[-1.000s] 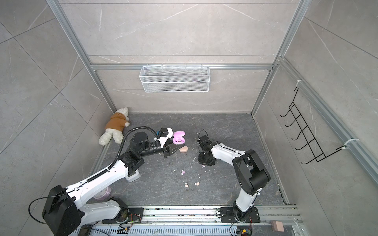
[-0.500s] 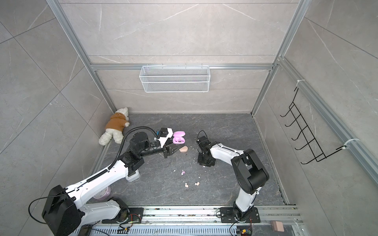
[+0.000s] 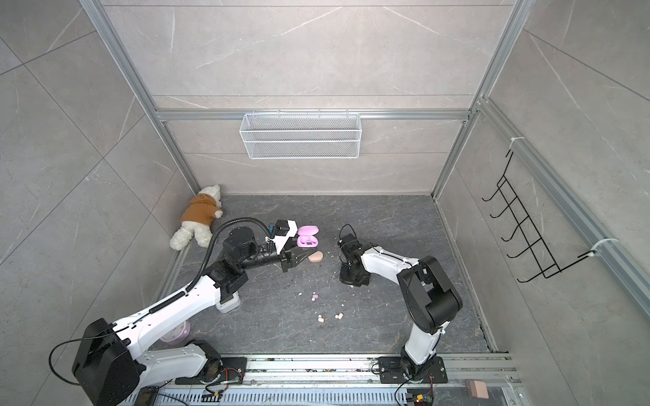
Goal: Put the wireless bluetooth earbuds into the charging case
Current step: 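Lift the pink earbud and carry it toward the open pink case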
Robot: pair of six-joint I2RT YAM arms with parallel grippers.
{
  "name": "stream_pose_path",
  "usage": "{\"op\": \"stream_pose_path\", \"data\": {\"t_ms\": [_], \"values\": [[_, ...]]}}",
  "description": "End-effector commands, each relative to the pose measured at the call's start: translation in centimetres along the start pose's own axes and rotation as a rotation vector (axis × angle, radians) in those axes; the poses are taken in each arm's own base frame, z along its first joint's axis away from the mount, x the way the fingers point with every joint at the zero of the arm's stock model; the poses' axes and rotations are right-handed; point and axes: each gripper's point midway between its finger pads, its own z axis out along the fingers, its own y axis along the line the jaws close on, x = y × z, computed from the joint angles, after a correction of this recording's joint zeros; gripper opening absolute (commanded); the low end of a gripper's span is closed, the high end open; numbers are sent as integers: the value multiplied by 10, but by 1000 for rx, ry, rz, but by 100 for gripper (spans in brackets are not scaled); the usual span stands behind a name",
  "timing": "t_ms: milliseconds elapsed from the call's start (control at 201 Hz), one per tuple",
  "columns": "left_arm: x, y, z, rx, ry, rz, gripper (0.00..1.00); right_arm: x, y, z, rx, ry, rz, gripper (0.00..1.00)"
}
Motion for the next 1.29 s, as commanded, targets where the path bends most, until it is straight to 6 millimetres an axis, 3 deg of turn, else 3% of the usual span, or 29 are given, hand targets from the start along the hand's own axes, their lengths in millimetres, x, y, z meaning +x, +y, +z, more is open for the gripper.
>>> {"op": "stream_pose_path", "data": {"t_ms": [0, 164, 304, 538, 747, 866, 1100, 1289], "values": [[-27, -4, -6, 3, -74, 71, 5, -4, -1, -11, 12, -40, -19, 13], [-34, -3, -8, -1, -101, 67, 5, -16, 6, -50, -42, -139, -28, 12], [-42, -5, -8, 10, -135, 57, 4, -22, 18, -102, -139, -236, -63, 12], [-60, -9, -3, 63, -199, 47, 5, -20, 35, -218, -333, -420, -164, 12], [-81, -25, 1, 142, -250, 53, 5, 4, 58, -328, -577, -553, -334, 12], [-90, -35, 3, 192, -268, 44, 5, 20, 74, -378, -722, -590, -426, 12], [-93, -52, 15, 299, -278, 4, 5, 48, 97, -430, -942, -564, -580, 12], [-93, -52, 27, 363, -296, -23, 5, 61, 102, -429, -1000, -520, -638, 12]]}}
